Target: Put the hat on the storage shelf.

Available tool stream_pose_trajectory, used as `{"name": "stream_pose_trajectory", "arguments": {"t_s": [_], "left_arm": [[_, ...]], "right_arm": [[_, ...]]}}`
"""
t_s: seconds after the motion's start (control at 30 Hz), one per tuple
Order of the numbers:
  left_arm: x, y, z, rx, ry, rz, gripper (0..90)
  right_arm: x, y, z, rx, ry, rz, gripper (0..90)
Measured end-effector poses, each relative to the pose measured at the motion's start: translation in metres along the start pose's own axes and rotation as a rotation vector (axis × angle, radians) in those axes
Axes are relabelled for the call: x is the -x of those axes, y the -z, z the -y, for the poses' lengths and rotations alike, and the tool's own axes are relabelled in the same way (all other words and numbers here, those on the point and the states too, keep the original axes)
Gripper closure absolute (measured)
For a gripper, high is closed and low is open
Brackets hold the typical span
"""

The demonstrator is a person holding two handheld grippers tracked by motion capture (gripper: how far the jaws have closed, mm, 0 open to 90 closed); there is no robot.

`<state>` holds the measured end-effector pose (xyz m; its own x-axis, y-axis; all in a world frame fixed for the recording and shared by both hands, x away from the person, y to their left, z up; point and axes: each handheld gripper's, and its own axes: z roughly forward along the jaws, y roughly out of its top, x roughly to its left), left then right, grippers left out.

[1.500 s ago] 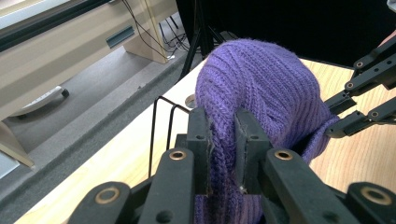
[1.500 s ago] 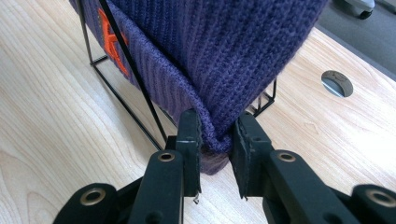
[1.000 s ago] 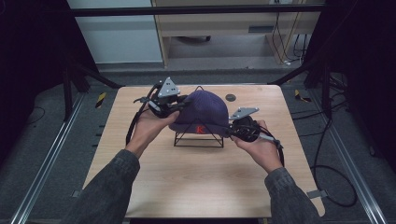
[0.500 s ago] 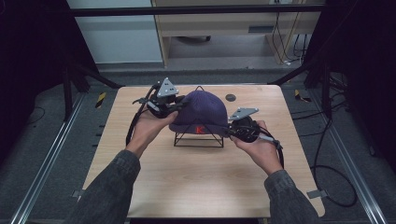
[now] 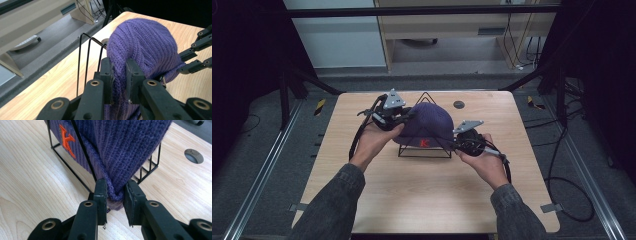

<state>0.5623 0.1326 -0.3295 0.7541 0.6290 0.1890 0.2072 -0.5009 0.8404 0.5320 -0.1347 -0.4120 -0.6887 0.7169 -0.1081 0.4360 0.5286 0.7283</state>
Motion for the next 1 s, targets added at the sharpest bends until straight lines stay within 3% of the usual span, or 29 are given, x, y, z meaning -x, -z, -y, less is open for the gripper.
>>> {"name": "stream_pose_trajectory", "arguments": {"t_s": [0.33, 0.67, 1.0], "left_arm": [[-0.001, -0.004, 0.019, -0.013, 0.01, 0.017, 77.7], [-0.002, -0.008, 0.03, -0.021, 0.021, 0.016, 77.4], [0.0, -0.013, 0.037, -0.029, 0.027, 0.014, 76.1]], "right_arm": [[-0.001, -0.01, 0.006, -0.017, -0.004, -0.004, 73.6], [-0.001, -0.016, 0.01, -0.036, -0.003, -0.011, 72.5], [0.0, -0.021, 0.019, -0.056, -0.035, -0.012, 67.7]]}}
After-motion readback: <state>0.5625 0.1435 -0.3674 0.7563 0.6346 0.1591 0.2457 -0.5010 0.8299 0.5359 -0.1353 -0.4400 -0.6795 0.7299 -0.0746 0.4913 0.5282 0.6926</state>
